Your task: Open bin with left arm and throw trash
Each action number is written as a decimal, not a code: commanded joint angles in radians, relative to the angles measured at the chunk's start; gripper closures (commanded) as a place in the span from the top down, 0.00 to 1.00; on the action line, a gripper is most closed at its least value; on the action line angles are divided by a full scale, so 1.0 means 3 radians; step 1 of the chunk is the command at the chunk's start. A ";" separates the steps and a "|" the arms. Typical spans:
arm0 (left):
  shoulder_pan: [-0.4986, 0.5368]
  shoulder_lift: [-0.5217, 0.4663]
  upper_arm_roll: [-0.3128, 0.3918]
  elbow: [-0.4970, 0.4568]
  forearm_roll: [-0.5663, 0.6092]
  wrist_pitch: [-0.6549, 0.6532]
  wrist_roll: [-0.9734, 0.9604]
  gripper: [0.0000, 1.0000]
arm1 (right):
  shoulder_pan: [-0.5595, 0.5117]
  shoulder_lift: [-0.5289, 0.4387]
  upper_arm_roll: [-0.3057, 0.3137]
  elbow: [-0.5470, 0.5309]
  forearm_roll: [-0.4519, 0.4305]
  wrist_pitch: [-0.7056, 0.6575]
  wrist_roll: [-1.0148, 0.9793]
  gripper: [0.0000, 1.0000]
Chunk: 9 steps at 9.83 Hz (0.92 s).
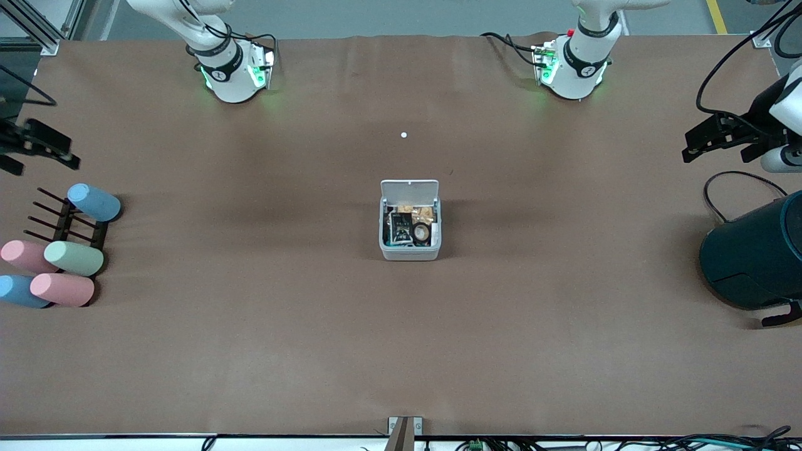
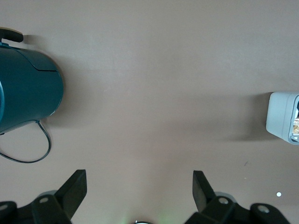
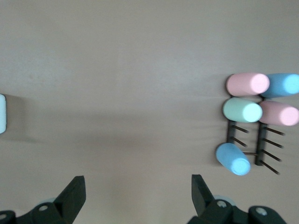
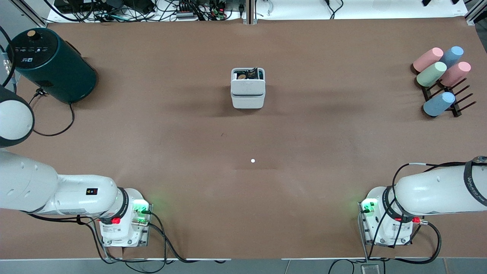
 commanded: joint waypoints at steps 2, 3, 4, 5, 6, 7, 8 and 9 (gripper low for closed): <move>0.0021 0.0004 -0.0009 0.0015 0.0079 0.0028 -0.0021 1.00 | -0.0116 -0.0010 0.0045 0.0117 -0.0083 -0.0111 -0.0002 1.00; -0.0009 0.0004 -0.0019 0.0015 0.0150 0.0028 -0.0051 1.00 | -0.0111 -0.0015 0.0075 0.0091 -0.0073 -0.0101 0.0008 1.00; -0.0004 -0.0001 -0.0065 0.0015 0.0141 0.0023 -0.0082 1.00 | -0.0121 -0.0025 0.0121 0.0030 -0.0073 -0.0101 0.0008 1.00; 0.0016 -0.0001 -0.0070 0.0015 0.0105 0.0023 -0.0082 1.00 | -0.0147 -0.0046 0.0122 -0.0041 -0.0068 -0.0096 0.0003 1.00; 0.0026 -0.0001 -0.0071 0.0020 0.0095 0.0023 -0.0082 1.00 | -0.0147 -0.0056 0.0127 -0.0057 -0.0068 -0.0096 -0.0002 1.00; 0.0026 -0.0011 -0.0071 0.0020 0.0095 0.0023 -0.0082 1.00 | -0.0157 -0.0066 0.0223 -0.0062 -0.0073 -0.0101 -0.0012 1.00; 0.0026 -0.0021 -0.0071 0.0020 0.0100 0.0023 -0.0077 1.00 | -0.0203 -0.0086 0.0355 -0.0057 -0.0098 -0.0096 -0.0002 1.00; 0.0026 -0.0016 -0.0071 0.0020 0.0105 0.0023 -0.0077 1.00 | -0.0213 -0.0097 0.0377 -0.0067 -0.0099 -0.0101 0.0003 1.00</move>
